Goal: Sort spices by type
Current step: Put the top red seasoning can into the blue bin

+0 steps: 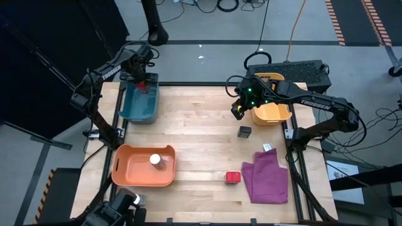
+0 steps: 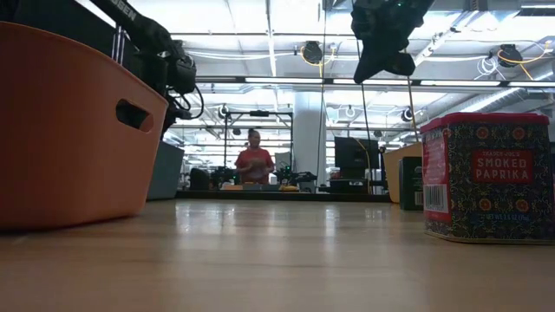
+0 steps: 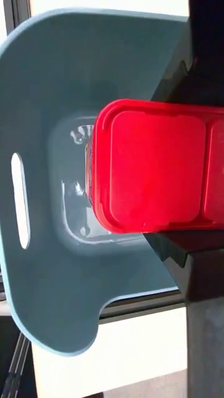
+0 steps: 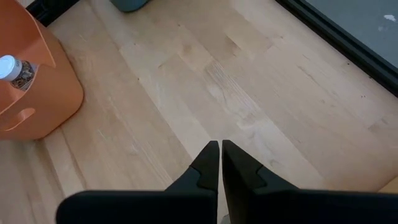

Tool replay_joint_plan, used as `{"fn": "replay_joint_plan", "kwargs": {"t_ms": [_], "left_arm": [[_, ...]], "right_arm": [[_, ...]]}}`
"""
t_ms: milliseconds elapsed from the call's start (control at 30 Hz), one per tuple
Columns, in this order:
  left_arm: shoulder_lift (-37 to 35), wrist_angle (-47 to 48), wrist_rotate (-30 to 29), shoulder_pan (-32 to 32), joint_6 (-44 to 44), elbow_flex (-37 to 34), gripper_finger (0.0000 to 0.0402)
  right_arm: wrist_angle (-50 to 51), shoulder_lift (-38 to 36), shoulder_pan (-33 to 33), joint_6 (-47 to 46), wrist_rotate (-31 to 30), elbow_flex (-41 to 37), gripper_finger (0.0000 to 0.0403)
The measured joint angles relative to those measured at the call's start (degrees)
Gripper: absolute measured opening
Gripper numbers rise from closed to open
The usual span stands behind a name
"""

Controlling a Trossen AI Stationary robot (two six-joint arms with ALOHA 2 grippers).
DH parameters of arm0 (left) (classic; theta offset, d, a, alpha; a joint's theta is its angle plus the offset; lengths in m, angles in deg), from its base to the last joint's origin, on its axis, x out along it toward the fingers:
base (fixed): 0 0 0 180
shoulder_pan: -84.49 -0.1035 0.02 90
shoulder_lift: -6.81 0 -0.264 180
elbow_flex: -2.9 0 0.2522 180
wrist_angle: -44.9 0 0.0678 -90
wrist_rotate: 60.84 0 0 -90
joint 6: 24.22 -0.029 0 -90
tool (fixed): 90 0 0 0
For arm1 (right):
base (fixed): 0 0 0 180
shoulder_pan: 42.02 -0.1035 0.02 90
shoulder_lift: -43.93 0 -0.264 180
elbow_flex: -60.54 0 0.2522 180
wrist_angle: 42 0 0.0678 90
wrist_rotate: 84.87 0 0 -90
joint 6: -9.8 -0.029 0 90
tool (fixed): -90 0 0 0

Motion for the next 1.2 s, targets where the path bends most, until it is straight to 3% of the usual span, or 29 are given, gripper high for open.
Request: {"fn": "replay_joint_plan", "kwargs": {"t_ms": [433,767,1200], "left_arm": [[-0.04,-0.53,2.85,0.11,-1.34,-2.16,0.0214],[-0.15,-3.82,0.34,0.25,-1.08,-9.24,0.0214],[-0.15,-11.72,-0.46,0.22,1.18,-12.90,0.0214]], "right_arm": [[-0.77,0.00,0.00,-0.23,-0.07,0.00,0.0000],[-0.92,0.00,0.00,-0.63,-0.10,0.00,0.0000],[-0.92,0.00,0.00,-1.56,-0.10,0.00,0.0000]]}}
